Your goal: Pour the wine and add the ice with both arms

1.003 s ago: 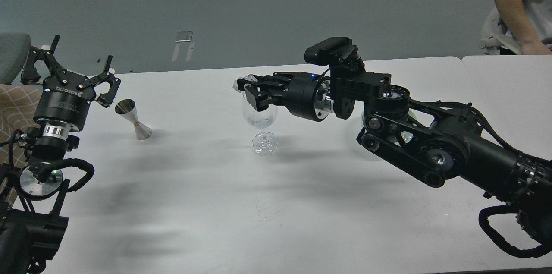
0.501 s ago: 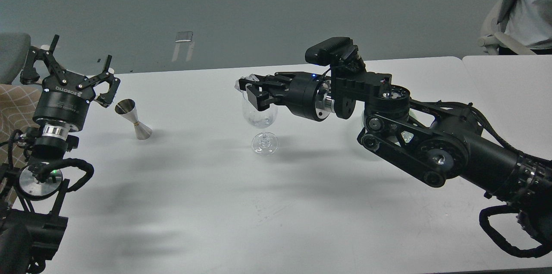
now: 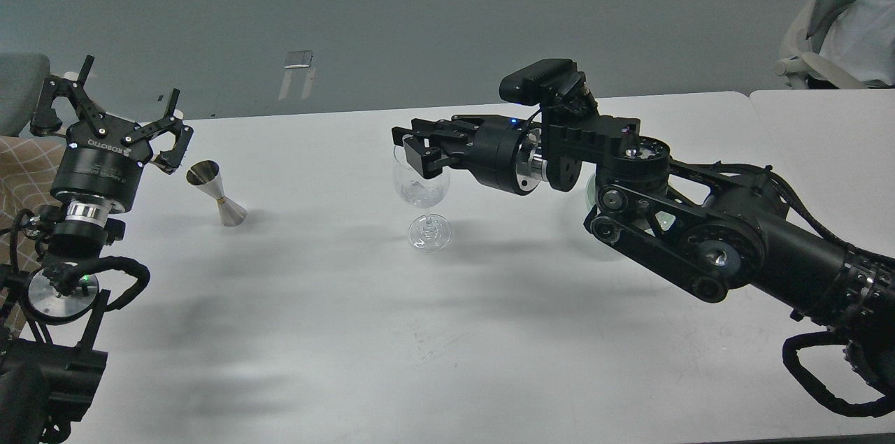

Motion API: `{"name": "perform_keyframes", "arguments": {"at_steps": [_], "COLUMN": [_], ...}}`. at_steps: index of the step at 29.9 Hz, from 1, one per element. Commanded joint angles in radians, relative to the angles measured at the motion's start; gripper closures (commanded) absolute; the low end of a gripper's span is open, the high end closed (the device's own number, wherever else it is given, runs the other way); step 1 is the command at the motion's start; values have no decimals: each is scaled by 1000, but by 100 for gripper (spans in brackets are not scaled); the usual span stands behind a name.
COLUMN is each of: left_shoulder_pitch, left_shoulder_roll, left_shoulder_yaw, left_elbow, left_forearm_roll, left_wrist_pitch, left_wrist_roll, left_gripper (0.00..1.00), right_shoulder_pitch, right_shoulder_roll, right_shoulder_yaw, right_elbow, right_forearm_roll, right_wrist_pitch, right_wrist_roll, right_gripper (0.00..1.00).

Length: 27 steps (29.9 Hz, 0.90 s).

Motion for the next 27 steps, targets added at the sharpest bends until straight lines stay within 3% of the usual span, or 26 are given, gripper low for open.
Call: {"name": "perform_keyframes", "arguments": {"at_steps": [1, 4, 6, 7, 8, 9, 21, 27], "left_shoulder_pitch": [0, 0, 0, 0, 0, 0, 3, -12], "left_shoulder_roll": [1, 3, 3, 3, 3, 3, 0, -2], "left_shoulder_yaw": [0, 0, 0, 0, 0, 0, 11, 9], "left_elbow": [0, -3, -3, -3, -3, -3, 3, 5], "left_forearm_roll": [0, 0, 0, 0, 0, 0, 0, 3], "left_wrist_pitch": [2, 2, 2, 2, 3, 3, 11, 9], "left_wrist_roll": [0, 0, 0, 0, 0, 0, 12, 3], "left_gripper": [2, 2, 2, 2, 2, 2, 2, 2], "right_shoulder_pitch": [0, 3, 8, 9, 18, 21, 9, -8], "right_shoulder_roll": [-4, -4, -1, -1, 4, 7, 105, 111], "right_shoulder_yaw": [1, 5, 17, 25, 51, 65, 447, 576], "right_elbow": [3, 4, 3, 3, 3, 3, -13, -48], "right_forearm_roll": [0, 0, 2, 2, 5, 5, 29, 282], "right_wrist_pitch": [0, 0, -4, -6, -6, -6, -15, -52], "right_wrist_roll": [0, 0, -1, 0, 0, 0, 3, 3], "right_gripper": [67, 61, 47, 37, 8, 0, 0, 0]}}
